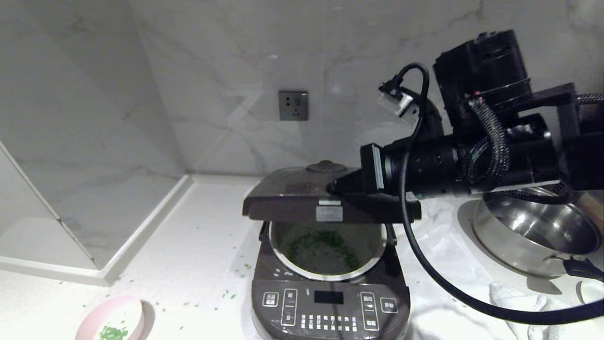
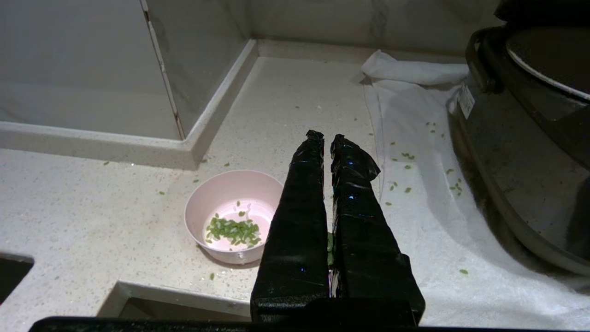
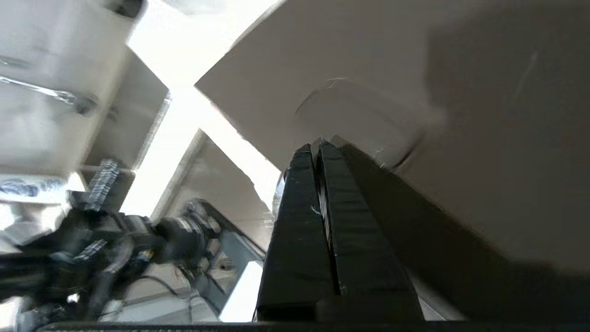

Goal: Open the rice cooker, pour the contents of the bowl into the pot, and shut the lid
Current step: Open the rice cooker

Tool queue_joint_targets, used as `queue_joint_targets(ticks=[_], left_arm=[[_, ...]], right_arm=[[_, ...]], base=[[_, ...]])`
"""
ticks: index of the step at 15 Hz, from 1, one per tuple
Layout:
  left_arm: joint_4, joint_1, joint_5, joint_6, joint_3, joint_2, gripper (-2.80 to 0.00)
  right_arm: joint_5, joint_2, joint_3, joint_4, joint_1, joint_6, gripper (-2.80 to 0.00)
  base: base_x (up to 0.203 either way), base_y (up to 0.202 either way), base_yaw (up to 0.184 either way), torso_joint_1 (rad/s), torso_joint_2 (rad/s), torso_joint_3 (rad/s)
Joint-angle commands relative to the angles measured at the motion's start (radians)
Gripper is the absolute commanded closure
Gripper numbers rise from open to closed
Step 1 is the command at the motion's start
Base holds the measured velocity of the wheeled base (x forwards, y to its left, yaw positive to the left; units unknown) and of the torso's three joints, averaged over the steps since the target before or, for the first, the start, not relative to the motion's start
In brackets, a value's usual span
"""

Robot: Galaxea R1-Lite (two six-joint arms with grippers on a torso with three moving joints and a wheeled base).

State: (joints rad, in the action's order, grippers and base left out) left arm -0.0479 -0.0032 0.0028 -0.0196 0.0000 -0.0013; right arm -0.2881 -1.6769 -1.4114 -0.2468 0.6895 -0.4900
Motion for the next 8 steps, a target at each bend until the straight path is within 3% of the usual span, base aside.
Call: queue_joint_targets(ticks=[1, 8], left_arm=[[-0.001, 0.0, 0.0, 0.0, 0.012, 0.0, 0.0], [0.0, 0.0, 0.0, 0.0, 0.013, 0.0, 0.0]], right_arm=[[-0.003, 0.068, -0.037, 0.002, 0.006, 0.028, 0.0], [0.017, 0.232, -0.078, 0.0, 0.007, 0.095, 0.0]], base=[[0.0, 0.0, 0.0, 0.0, 0.0, 0.0], [0.0, 0.0, 0.0, 0.0, 0.0, 0.0]])
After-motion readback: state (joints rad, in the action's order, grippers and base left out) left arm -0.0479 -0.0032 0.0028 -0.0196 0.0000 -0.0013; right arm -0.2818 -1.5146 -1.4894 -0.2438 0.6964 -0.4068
